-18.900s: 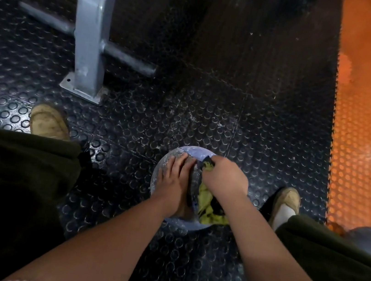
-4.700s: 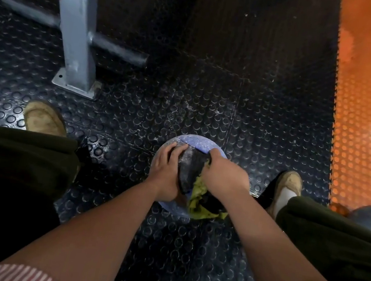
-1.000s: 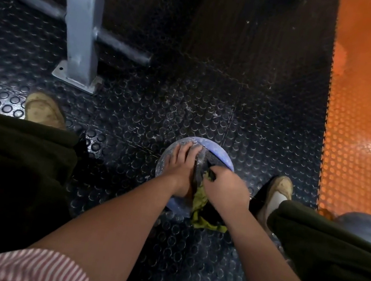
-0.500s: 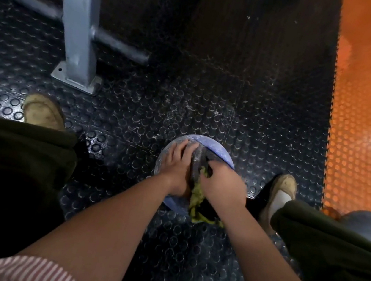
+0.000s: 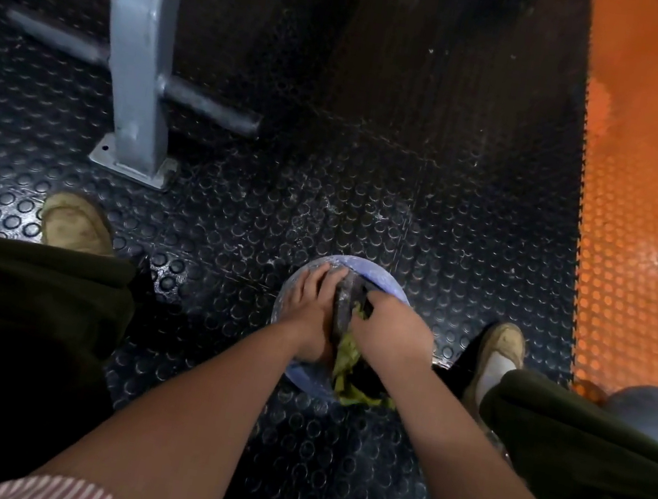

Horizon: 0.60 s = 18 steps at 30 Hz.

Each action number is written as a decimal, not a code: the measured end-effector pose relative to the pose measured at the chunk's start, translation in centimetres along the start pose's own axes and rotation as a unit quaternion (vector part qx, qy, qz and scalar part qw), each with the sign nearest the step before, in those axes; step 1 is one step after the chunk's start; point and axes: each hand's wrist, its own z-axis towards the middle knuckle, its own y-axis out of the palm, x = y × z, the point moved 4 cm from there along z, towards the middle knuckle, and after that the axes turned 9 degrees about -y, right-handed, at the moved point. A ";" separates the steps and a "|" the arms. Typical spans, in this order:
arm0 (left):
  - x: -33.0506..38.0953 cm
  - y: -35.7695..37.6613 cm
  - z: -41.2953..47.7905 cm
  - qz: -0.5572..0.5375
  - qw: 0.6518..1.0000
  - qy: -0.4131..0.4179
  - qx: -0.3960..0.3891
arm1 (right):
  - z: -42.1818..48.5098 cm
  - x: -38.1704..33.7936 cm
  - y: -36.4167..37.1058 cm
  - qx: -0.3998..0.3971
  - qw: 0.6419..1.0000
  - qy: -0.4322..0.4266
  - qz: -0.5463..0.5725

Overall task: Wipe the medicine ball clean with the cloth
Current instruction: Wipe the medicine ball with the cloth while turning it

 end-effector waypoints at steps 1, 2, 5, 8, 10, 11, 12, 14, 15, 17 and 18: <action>-0.1 0.0 0.1 -0.003 1.000 -0.002 -0.001 | -0.6 -0.1 0.1 -0.004 1.000 -0.012 -0.010; -0.3 0.0 0.1 0.000 1.000 -0.005 0.002 | -0.8 -0.2 0.0 -0.009 1.000 -0.019 -0.017; -0.5 0.4 -0.2 0.014 1.000 -0.014 0.009 | 0.9 -0.5 -0.7 -0.023 0.999 -0.018 -0.030; -0.7 0.8 -0.9 0.046 0.999 -0.027 -0.005 | 3.8 -0.9 -1.3 -0.024 1.000 0.001 -0.009; -0.9 0.4 -1.0 0.056 0.998 -0.030 0.004 | 4.6 -1.2 -1.1 -0.023 1.000 0.008 0.000; -1.1 0.1 -0.7 0.048 0.998 -0.026 0.008 | 4.4 -1.4 -0.9 -0.021 1.000 0.006 0.001; -1.2 -0.2 -0.4 0.034 0.999 -0.022 0.007 | 3.9 -1.5 -0.7 -0.019 1.000 0.001 -0.001; -1.3 -0.6 0.0 0.016 1.000 -0.017 0.001 | 2.0 -1.6 -0.1 -0.011 1.000 -0.019 -0.020; -1.4 -0.8 0.1 0.015 1.000 -0.017 -0.002 | 1.1 -1.8 0.1 -0.007 0.999 -0.032 -0.029; -1.6 -0.8 0.2 0.023 1.000 -0.018 -0.011 | 0.1 -2.0 0.5 -0.015 0.998 -0.053 -0.039; -1.6 -0.8 0.1 0.031 0.999 -0.016 -0.013 | 0.1 -2.1 0.5 -0.024 0.997 -0.055 -0.043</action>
